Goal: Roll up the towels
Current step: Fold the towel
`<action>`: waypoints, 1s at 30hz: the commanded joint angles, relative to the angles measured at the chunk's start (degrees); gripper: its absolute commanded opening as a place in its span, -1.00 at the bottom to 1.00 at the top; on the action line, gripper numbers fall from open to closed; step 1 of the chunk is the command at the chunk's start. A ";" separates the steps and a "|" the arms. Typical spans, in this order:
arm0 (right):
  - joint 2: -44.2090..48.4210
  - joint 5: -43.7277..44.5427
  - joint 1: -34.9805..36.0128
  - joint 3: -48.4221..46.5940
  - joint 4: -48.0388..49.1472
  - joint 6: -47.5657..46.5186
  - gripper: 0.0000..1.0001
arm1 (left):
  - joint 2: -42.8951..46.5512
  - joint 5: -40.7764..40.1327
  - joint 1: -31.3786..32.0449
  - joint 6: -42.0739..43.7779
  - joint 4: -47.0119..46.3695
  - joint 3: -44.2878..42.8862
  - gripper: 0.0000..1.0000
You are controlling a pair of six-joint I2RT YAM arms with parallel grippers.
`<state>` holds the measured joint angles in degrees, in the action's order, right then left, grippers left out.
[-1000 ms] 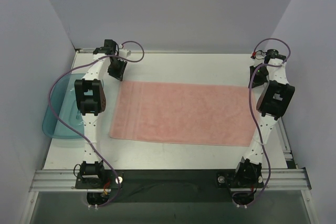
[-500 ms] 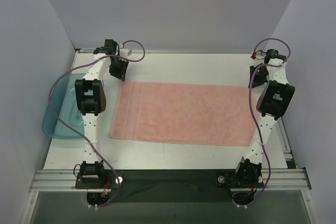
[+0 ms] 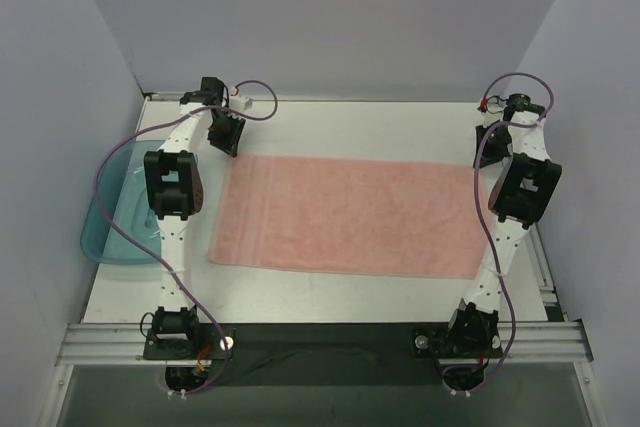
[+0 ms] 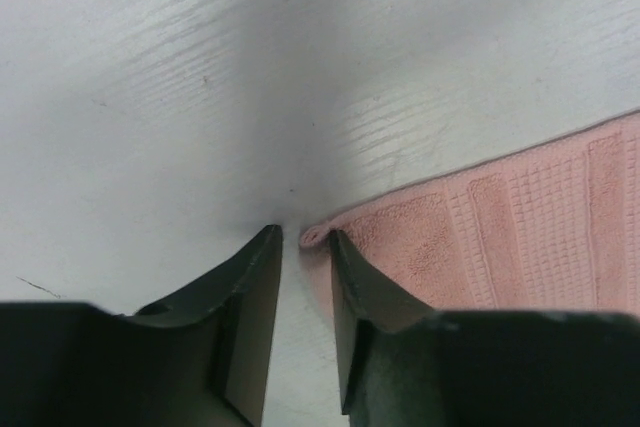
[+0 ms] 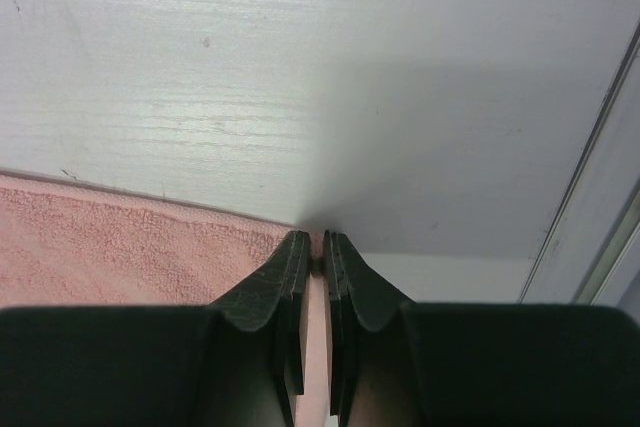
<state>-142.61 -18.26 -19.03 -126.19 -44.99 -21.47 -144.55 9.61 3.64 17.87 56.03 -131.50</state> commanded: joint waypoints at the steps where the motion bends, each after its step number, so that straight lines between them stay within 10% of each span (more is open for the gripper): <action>1: -0.48 0.33 1.01 0.24 -2.38 -0.06 -1.00 | -1.08 2.08 0.58 1.73 2.68 2.56 -0.36; 7: 0.05 -0.72 1.01 -0.02 -2.38 1.34 -1.00 | -0.21 2.17 0.93 1.91 3.03 3.10 -1.00; 20: 5.57 -2.65 -0.57 -5.03 -2.47 3.99 -1.00 | 5.32 6.38 -1.35 0.94 3.65 -5.96 -1.00; 30: 16.56 -5.65 -2.50 3.39 -4.05 1.44 -1.00 | 17.54 13.24 -2.84 4.01 3.82 4.75 -1.00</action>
<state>-133.29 -22.52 -20.45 -125.43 -45.69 -18.33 -134.69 18.57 1.78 19.86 59.40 -129.05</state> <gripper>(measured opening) 0.093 0.035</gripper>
